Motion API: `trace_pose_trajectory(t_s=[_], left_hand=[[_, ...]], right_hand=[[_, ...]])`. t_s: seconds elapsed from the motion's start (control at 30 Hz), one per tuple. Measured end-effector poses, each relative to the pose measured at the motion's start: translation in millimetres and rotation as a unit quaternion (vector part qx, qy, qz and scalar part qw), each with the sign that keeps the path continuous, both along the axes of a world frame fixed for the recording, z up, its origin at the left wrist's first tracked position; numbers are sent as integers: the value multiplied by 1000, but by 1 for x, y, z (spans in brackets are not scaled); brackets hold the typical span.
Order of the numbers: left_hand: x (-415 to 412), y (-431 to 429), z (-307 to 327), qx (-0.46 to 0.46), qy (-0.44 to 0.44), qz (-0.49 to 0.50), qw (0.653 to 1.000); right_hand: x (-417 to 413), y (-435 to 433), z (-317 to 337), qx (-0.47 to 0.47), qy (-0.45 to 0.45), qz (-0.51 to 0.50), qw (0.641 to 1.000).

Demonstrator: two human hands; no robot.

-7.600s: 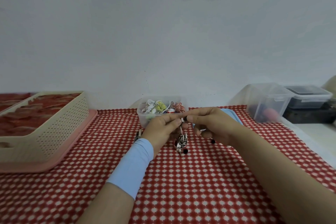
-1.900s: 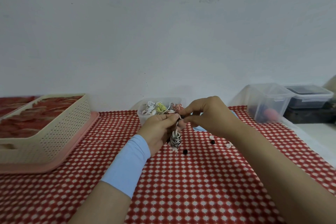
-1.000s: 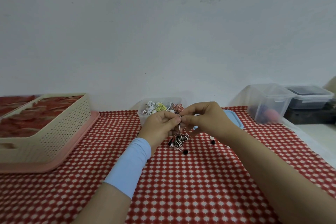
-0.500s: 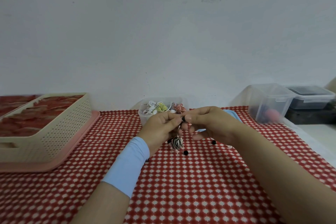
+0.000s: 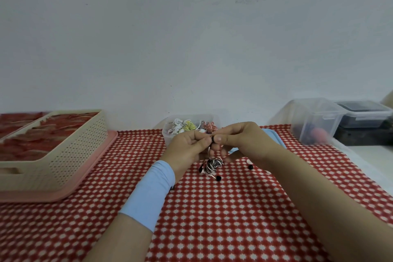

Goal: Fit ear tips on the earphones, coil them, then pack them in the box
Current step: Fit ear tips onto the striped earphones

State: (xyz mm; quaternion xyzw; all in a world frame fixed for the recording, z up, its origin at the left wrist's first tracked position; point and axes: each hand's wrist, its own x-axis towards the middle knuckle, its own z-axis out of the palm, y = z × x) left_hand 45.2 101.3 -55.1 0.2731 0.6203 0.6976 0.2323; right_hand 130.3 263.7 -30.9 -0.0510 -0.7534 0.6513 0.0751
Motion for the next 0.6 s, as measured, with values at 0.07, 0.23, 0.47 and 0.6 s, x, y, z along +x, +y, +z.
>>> trace_pose_trajectory(t_s=[0.07, 0.23, 0.47, 0.6], left_hand=[[0, 1, 0, 6, 0, 15, 1000], [0, 3, -2, -7, 7, 29, 1000], [-1, 0, 0, 1, -6, 24, 1000], [1, 0, 1, -6, 9, 27, 1000]], right_hand=[[0, -2, 0, 3, 16, -18, 1000], [3, 4, 3, 66, 37, -6, 997], [3, 7, 9, 167, 60, -12, 984], [5, 3, 12, 166, 73, -10, 983]])
